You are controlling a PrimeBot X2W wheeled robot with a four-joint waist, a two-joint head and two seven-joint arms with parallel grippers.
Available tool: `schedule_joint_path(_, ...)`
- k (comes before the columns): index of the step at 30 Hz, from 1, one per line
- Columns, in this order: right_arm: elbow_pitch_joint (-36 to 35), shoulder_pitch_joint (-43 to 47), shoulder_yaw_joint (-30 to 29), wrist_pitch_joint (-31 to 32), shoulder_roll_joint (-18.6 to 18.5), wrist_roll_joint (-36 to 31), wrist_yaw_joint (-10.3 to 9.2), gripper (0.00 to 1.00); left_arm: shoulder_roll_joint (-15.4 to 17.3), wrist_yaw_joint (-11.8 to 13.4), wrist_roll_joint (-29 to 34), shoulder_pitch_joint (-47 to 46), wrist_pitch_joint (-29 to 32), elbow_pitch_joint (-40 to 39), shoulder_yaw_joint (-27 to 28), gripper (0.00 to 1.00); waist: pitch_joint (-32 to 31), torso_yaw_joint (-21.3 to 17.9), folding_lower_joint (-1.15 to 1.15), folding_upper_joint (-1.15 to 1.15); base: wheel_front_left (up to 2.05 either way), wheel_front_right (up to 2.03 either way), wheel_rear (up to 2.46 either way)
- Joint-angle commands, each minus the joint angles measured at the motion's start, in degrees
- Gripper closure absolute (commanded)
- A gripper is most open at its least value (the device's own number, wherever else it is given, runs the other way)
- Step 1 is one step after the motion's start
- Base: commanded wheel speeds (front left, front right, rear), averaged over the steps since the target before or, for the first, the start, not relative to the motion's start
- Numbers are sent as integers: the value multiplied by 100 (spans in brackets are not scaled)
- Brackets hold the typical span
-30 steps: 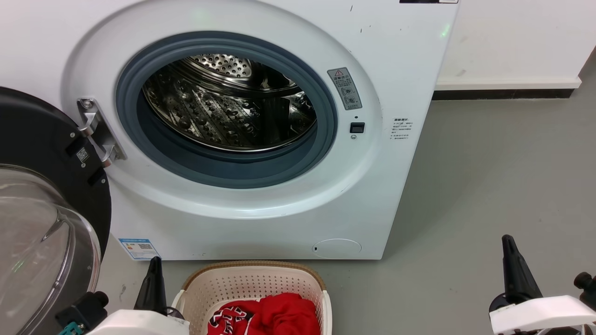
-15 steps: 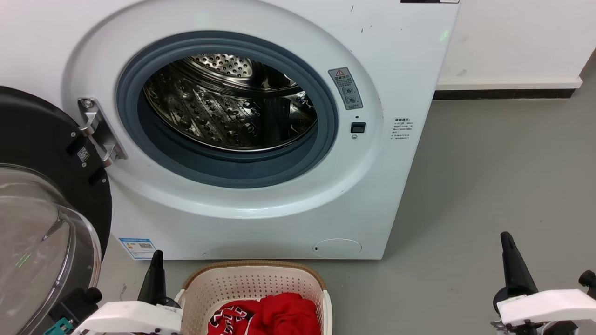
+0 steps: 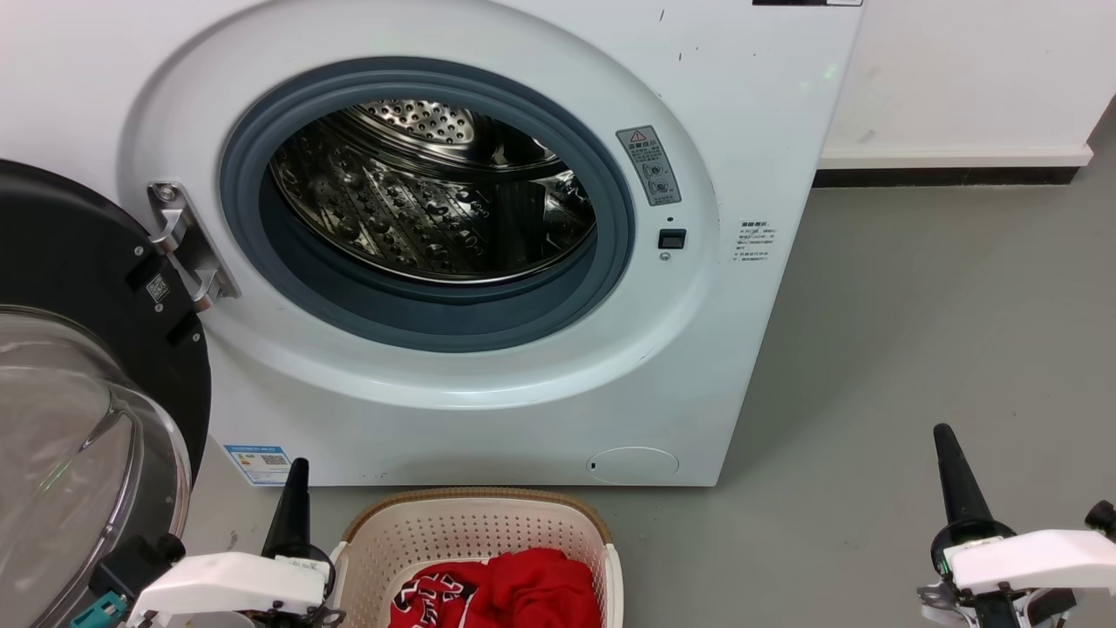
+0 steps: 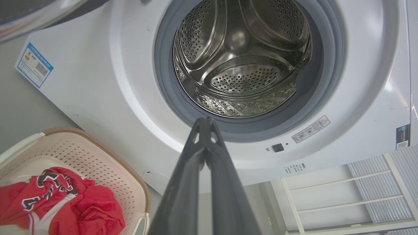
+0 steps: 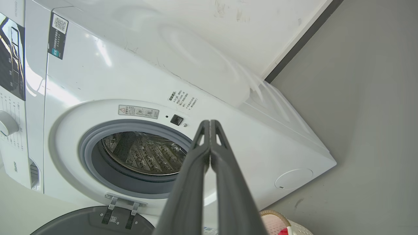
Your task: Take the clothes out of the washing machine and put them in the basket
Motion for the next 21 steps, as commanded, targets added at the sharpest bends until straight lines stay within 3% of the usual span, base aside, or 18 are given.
schedule_joint_path(1,-23,-143,-14,50,-32,145,-1,100,2,-27,-129,-151,35,-31,32,100,0,1,0,0,0,0,0)
schedule_joint_path(21,131,-312,-43,345,-30,1361,-2,100,-3,-117,-1320,-321,320,88,88,100,5,19,0,0,0,0,0)
